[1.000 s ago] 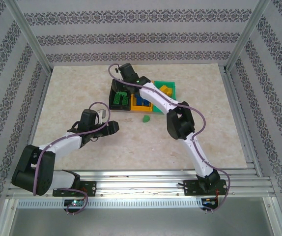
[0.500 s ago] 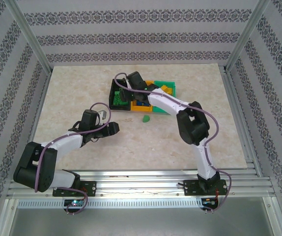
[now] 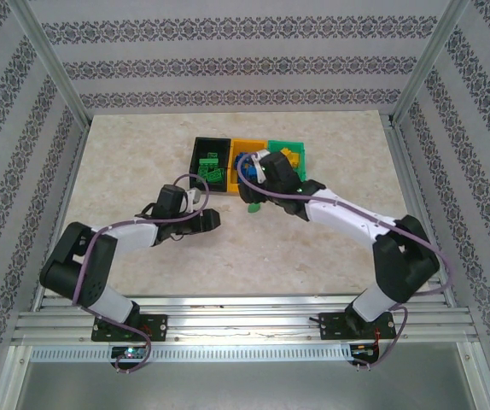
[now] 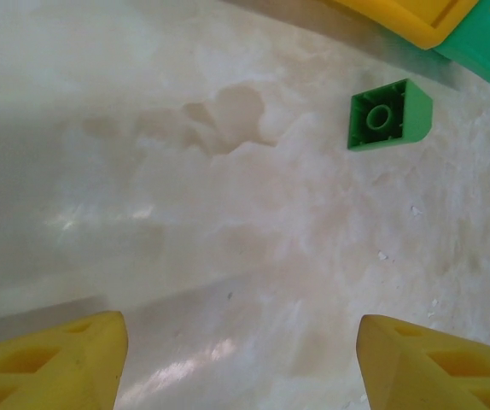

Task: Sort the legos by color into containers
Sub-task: Pick up the lego from the center of the table.

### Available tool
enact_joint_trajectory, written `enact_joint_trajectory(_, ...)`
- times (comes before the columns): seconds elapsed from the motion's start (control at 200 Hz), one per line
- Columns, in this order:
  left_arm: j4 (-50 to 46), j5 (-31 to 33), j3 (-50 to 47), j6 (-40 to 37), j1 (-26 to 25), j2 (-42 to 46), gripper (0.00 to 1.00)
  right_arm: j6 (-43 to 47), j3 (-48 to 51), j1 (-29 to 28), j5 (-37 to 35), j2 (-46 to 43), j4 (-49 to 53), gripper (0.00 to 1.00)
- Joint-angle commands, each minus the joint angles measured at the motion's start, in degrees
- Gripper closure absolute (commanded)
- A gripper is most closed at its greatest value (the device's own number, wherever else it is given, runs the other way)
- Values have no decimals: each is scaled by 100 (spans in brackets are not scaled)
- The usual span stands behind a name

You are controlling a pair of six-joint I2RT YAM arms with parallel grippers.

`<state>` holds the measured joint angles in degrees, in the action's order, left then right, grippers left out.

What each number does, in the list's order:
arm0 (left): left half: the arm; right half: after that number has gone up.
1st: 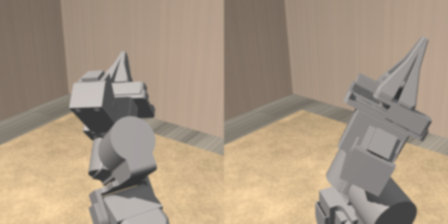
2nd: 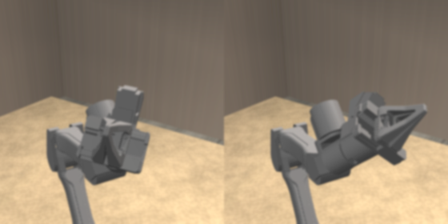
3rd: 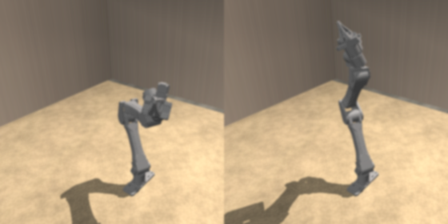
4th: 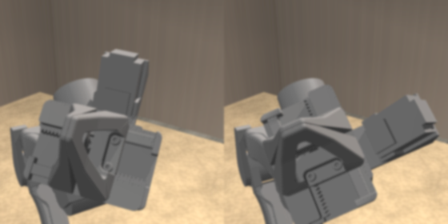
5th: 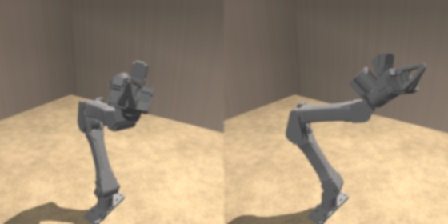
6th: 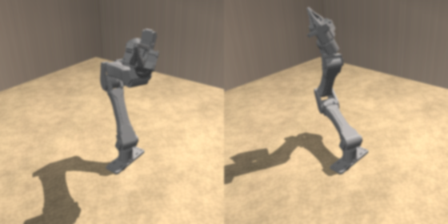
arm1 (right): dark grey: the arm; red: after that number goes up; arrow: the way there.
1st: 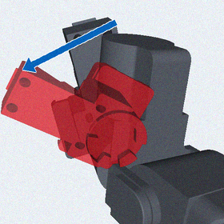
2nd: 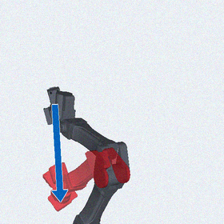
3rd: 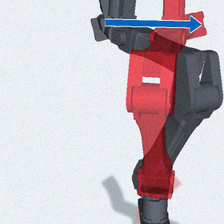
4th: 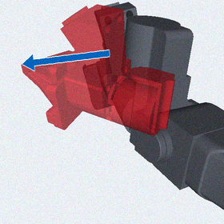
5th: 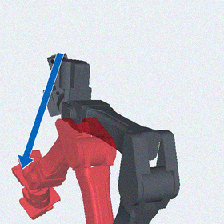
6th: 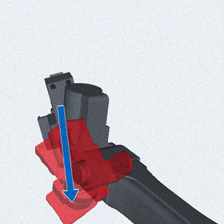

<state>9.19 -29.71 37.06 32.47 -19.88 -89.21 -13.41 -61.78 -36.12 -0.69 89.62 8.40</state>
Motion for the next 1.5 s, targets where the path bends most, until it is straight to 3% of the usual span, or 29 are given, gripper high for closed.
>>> enact_joint_trajectory(0.0, 280, -105, 370, 67, -175, -223, 29, 84, 471, 145, -167, -357, -219, 37)
enact_joint_trajectory(0.32, -465, 462, 1168, -111, -607, -687, 29, 153, 1522, 542, 136, -861, -596, 36)
enact_joint_trajectory(0.635, -2042, 1307, 2506, -758, -997, -1325, 27, 53, 2469, 702, -232, -1325, -1336, 37)
enact_joint_trajectory(0.809, -2466, 1179, 3333, -867, -1202, -1932, 27, -266, 2791, 1107, -188, -1627, -1502, 36)
enact_joint_trajectory(1.069, -3360, 1580, 4706, -1099, -1554, -2949, 27, -588, 2978, 1636, 243, -1755, -1640, 36)
enact_joint_trajectory(1.279, -3674, 1810, 5116, -1212, -1611, -3254, 34, -608, 2979, 1711, 350, -1747, -1675, 36)
enact_joint_trajectory(1.394, -3773, 1929, 5148, -1303, -1692, -3247, 42, -619, 2979, 1711, 360, -1751, -1675, 36)
enact_joint_trajectory(1.494, -3786, 1864, 5102, -1306, -1704, -3211, 56, -632, 2987, 1713, 411, -1751, -1704, 36)
